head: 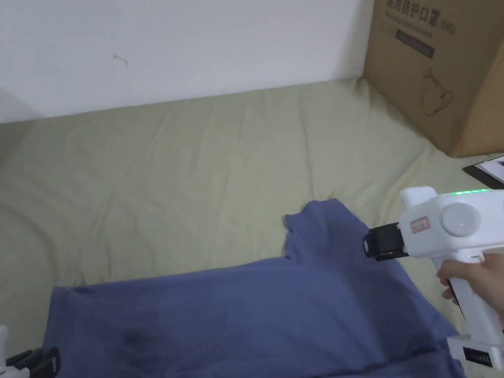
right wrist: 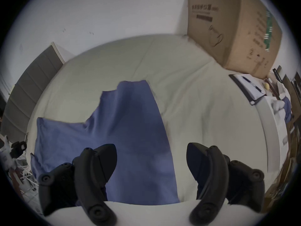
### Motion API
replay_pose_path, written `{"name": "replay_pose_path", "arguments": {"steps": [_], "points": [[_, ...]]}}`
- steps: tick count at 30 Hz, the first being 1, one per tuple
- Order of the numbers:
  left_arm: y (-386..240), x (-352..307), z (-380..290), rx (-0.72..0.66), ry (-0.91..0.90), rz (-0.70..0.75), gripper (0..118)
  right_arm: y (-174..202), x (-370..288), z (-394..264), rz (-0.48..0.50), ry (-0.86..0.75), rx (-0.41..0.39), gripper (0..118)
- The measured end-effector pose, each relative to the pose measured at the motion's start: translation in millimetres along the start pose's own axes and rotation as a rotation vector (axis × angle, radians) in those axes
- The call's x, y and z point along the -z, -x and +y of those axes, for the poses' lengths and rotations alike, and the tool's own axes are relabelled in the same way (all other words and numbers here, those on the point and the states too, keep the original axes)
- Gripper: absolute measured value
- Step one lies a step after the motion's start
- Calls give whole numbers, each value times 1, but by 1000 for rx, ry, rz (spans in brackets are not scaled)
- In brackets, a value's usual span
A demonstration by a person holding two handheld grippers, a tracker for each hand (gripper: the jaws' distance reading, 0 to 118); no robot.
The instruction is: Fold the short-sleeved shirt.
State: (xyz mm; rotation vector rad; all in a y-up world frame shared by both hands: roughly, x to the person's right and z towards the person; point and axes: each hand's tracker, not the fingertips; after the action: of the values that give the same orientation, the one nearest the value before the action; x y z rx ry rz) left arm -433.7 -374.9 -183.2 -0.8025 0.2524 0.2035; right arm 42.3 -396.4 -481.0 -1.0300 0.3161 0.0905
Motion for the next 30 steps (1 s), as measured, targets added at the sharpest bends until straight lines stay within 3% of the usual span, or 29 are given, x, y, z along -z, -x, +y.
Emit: {"name": "replay_pose_path", "arguments": {"steps": [2,5,8,10,11,12,13,14,16,17,18,24,27,28,29,30], "points": [[-1,8,0,10,19,3,0,-2,29,13,-24,17,-5,89],[-2,21,-1,21,55,15,0,-2,65,21,-48,104,-23,45],[1,28,-2,17,74,22,0,1,75,24,-36,131,-45,38],[4,32,-1,5,87,19,0,-2,66,29,-30,132,-28,0],[5,34,0,3,89,14,3,-5,64,31,4,123,-25,0],[6,36,2,6,94,11,15,-7,65,32,-4,137,-18,0],[8,38,6,5,95,14,15,-8,65,31,-1,139,-23,0],[16,42,9,0,95,10,22,-7,67,29,-2,138,-32,0],[22,51,23,-5,106,6,75,-3,69,26,-15,132,-35,0],[27,57,31,-5,106,6,96,-2,70,25,-24,128,-40,0],[30,63,38,-4,104,10,110,-1,71,25,-31,127,-49,0],[50,134,87,-31,179,117,110,-1,70,26,-34,132,-74,0],[52,159,102,-68,189,63,107,-4,71,26,-17,131,-55,0],[53,174,104,-107,239,63,97,-4,71,26,-16,131,-54,0],[53,189,103,-89,295,71,74,-3,71,27,-18,131,-57,0],[47,195,101,-64,333,88,69,-2,71,26,-22,130,-60,0]]}}
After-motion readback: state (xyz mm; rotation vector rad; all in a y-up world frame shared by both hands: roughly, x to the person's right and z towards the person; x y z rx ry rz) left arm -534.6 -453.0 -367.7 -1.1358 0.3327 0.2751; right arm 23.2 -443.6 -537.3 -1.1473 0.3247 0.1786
